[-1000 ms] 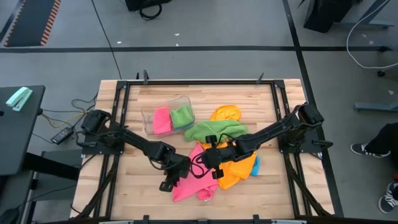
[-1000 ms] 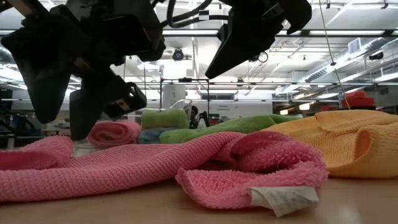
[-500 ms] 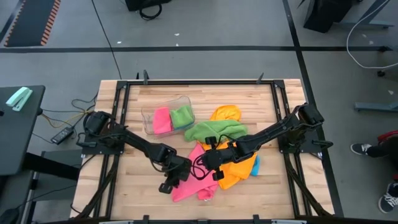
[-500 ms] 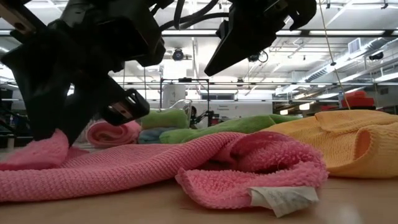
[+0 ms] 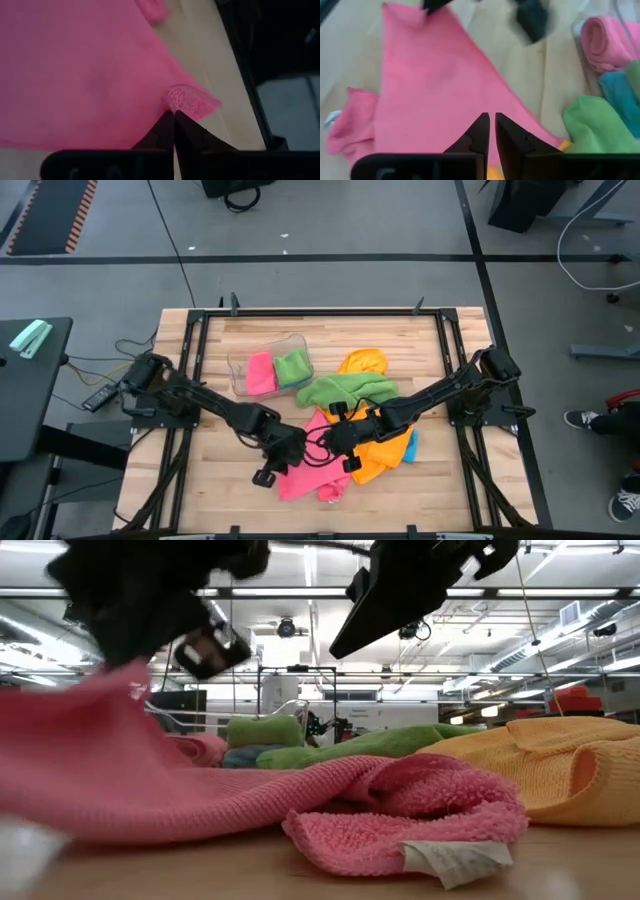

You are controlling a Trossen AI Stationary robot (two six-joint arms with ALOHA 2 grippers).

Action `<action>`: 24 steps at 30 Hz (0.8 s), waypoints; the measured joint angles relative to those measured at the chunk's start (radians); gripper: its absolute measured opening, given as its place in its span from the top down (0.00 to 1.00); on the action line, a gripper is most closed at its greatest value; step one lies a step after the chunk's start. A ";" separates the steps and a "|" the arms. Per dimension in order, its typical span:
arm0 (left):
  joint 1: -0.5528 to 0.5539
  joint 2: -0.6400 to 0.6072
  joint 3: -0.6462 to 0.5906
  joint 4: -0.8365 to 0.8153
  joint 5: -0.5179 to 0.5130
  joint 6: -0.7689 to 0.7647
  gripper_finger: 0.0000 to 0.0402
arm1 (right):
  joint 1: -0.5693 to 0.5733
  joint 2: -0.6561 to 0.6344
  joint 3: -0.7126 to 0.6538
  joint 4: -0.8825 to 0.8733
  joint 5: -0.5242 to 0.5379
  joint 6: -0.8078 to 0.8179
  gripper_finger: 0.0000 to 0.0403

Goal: Fold microfiber towels
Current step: Fold the pink microfiber towel

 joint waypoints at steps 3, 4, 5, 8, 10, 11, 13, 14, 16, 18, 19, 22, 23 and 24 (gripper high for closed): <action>0.012 -0.077 0.002 -0.017 -0.069 0.001 0.98 | 0.019 0.000 0.000 0.004 -0.002 0.000 0.91; 0.015 -0.098 0.002 -0.013 -0.096 0.002 0.98 | 0.024 0.000 0.000 0.004 -0.002 0.000 0.91; 0.019 -0.120 0.002 -0.015 -0.126 0.001 0.98 | 0.029 0.000 0.000 0.004 -0.002 0.000 0.91; 0.029 -0.175 0.002 -0.006 -0.201 -0.001 0.97 | 0.038 0.000 0.000 0.005 -0.003 -0.001 0.91; 0.031 -0.199 0.003 -0.008 -0.234 -0.003 0.96 | 0.038 0.000 0.000 0.006 -0.003 0.000 0.91; 0.031 -0.206 0.003 -0.008 -0.247 -0.008 0.96 | 0.038 0.000 0.000 0.006 -0.003 0.000 0.91; 0.035 -0.216 0.003 -0.004 -0.271 -0.014 0.97 | 0.038 0.000 0.000 0.008 -0.003 0.000 0.91; 0.035 -0.219 0.003 -0.007 -0.274 -0.017 0.97 | 0.038 0.000 0.000 0.008 -0.003 0.000 0.91; 0.035 -0.220 0.003 -0.007 -0.277 -0.021 0.98 | 0.038 0.000 0.000 0.008 -0.003 0.000 0.91; 0.035 -0.220 0.003 -0.015 -0.278 -0.021 0.98 | 0.038 0.000 0.000 0.008 -0.003 0.000 0.91; 0.035 -0.220 0.003 -0.015 -0.278 -0.021 0.98 | 0.038 0.000 0.000 0.008 -0.003 0.000 0.91; 0.035 -0.220 0.003 -0.015 -0.281 -0.021 0.95 | 0.038 0.000 0.000 0.008 -0.003 0.000 0.91; 0.035 -0.220 0.003 -0.015 -0.282 -0.021 0.95 | 0.038 0.000 0.000 0.008 -0.003 0.000 0.91; 0.035 -0.220 0.003 -0.015 -0.282 -0.020 0.95 | 0.038 0.000 0.000 0.008 -0.003 0.000 0.91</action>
